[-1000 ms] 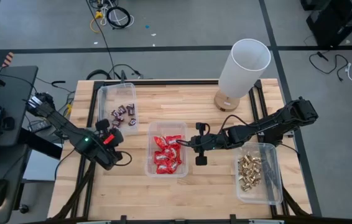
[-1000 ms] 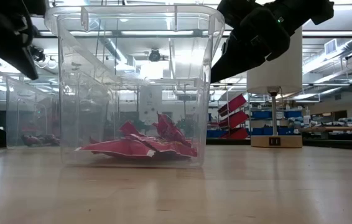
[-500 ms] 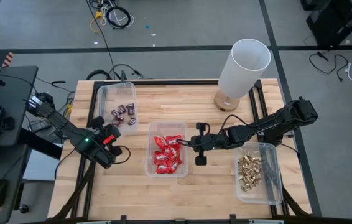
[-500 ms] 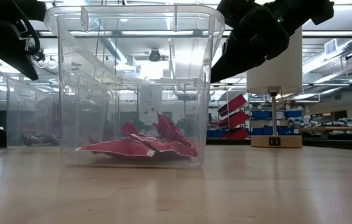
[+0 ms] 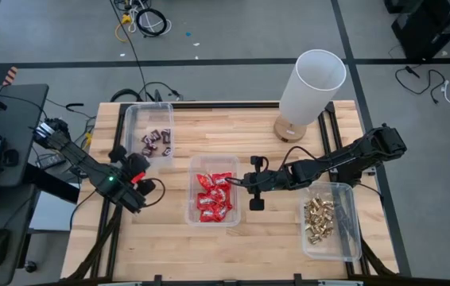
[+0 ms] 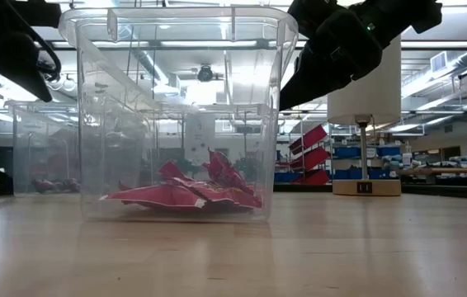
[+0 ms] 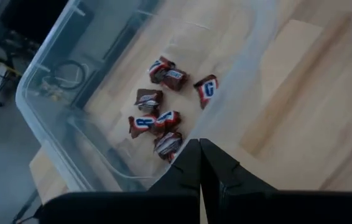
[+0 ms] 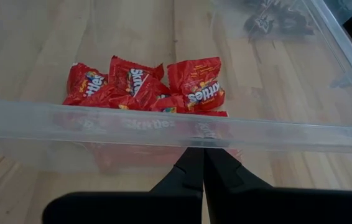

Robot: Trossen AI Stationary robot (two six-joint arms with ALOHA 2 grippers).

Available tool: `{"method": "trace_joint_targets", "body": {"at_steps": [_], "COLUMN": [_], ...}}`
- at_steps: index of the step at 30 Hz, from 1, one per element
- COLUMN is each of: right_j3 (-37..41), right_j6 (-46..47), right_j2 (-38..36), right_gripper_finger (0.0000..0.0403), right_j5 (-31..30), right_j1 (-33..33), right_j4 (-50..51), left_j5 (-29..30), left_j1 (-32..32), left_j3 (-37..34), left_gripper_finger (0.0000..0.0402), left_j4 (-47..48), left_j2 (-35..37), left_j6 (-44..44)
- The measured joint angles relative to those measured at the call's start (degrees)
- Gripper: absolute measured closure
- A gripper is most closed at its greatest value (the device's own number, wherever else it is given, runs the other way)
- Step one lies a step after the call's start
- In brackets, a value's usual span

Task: Sort candy
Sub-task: Adjust the top left transparent bin

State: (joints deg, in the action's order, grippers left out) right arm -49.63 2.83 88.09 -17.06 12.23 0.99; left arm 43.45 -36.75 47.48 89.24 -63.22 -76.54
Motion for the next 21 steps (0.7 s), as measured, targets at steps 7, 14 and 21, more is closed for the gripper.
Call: {"method": "trace_joint_targets", "body": {"at_steps": [7,14,21], "right_j3": [0.0,0.0,0.0], "right_j6": [0.02,0.02,0.02], "right_j2": [0.0,0.0,0.0], "right_gripper_finger": [0.0403,0.0403,0.0403], "right_j5": [0.0,0.0,0.0], "right_j1": [0.0,-0.02,-0.02], "right_j4": [0.0,0.0,0.0], "left_j5": [1.49,3.51,3.82], "left_j1": [0.0,0.0,0.02], "left_j3": [-2.5,-3.48,-3.48], "left_gripper_finger": [0.0402,0.0402,0.0402], "left_j4": [0.53,0.8,0.8], "left_j2": [0.02,0.0,0.02], "left_j6": [-4.04,-5.63,-5.63]}}
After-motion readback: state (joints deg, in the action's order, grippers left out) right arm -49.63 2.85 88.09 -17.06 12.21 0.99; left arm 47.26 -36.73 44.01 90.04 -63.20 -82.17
